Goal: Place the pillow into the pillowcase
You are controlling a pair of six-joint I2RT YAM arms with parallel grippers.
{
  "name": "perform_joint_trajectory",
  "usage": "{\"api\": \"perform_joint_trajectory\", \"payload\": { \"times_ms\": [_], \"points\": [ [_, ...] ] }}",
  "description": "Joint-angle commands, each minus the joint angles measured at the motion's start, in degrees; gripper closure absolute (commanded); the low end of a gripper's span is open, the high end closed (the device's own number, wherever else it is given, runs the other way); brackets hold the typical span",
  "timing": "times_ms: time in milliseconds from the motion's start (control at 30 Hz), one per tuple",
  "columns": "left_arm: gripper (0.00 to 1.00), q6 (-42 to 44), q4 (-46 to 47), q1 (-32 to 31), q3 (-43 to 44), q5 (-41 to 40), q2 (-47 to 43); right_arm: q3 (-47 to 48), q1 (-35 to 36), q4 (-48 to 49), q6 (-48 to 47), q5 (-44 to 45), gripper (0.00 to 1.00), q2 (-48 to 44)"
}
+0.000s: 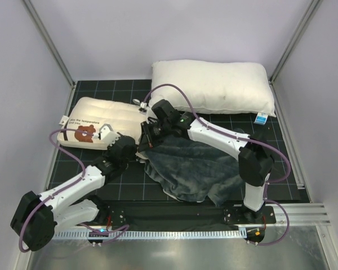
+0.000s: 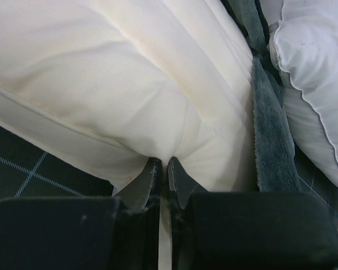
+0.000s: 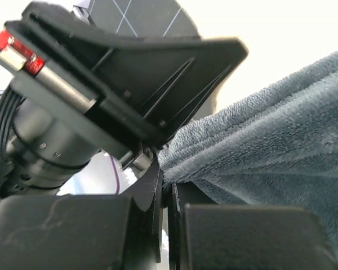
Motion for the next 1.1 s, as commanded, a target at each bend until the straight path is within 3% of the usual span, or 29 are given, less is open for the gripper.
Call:
{"api": "perform_joint_trajectory", "payload": {
  "times_ms": [0,233,433,567,767,800,933,1000,1033,1067],
  "points": [
    [1.00,1.8,12.4,-0.2,4.2,-4.5,3.0,-1.6,1.4,5.2,3.2,-6.8,0.96,-7.2],
    [1.00,4.0,15.2,-0.2,9.1,-5.8,10.5,-8.1,1.4,8.2,4.9,-6.2,0.95,-14.2],
    [1.00,4.0,16.5,-0.2,9.2,-5.5,13.3,-5.2,0.9,4.6,3.8,-3.4,0.95,-16.1],
    [1.00,2.0,16.7,-0.8,5.6,-0.1,9.9,-0.7,-2.8,3.5,3.5,-3.7,0.95,-13.7],
    [1.00,-1.3,16.8,-11.2,-1.6,-2.2,2.3,3.1,-8.4,4.3,3.9,-6.3,0.95,-6.2],
    [0.99,-1.7,16.4,-15.9,-2.2,-3.5,1.0,3.4,-8.6,3.6,3.3,-5.7,0.95,-5.5],
    [0.99,-2.5,10.8,-22.3,-2.4,-6.8,-1.8,4.2,-8.9,0.6,0.7,-1.6,0.92,-3.6],
    [0.92,-4.0,6.5,-22.4,-2.5,-8.9,-3.5,2.8,-9.0,-0.7,-0.3,0.6,0.92,-4.1],
    [0.87,-5.3,-0.5,-22.4,-2.4,-10.5,-5.6,2.1,-9.0,-0.8,-0.7,2.6,0.91,-4.5],
    [0.64,-5.9,-5.6,-22.1,-2.2,-13.1,-8.3,-0.6,-9.0,-0.7,-1.1,3.9,0.89,-5.2]
  ]
}}
